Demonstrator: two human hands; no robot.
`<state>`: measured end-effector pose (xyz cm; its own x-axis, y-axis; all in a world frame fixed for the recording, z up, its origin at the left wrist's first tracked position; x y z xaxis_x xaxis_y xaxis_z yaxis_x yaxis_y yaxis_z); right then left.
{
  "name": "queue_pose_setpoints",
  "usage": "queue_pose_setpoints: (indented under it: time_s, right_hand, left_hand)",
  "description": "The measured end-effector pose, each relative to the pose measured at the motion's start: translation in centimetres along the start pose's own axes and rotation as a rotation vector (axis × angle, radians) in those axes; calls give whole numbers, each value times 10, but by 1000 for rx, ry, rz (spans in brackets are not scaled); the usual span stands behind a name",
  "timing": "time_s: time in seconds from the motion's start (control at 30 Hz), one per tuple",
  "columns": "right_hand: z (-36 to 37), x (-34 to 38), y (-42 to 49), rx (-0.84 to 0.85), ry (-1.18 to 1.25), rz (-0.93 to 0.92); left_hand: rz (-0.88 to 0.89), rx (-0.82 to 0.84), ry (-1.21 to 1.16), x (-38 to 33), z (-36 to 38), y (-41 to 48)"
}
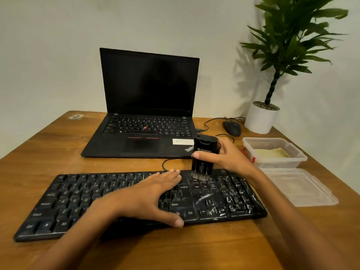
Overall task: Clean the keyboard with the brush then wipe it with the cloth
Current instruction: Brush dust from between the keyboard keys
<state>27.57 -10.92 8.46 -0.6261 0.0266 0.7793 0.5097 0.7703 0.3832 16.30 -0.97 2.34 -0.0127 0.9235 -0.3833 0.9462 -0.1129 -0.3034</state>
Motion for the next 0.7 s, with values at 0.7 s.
queue_pose_setpoints:
  time_s: [0.7]
  right_hand:
    - [-21, 9, -63, 94, -99, 107]
  left_hand:
    - [-2, -87, 141, -9, 16, -9]
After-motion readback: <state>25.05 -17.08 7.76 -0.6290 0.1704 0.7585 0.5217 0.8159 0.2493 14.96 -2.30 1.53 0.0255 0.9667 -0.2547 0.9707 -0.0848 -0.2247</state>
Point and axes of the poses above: each hand's wrist, its own y-axis towards the middle knuckle, its own z-axis out of the palm, x = y × z, the point moved 8 cm from there along y, towards the middle knuckle, and after that the axes turned 14 degrees about -z, right-handed, at the moved point
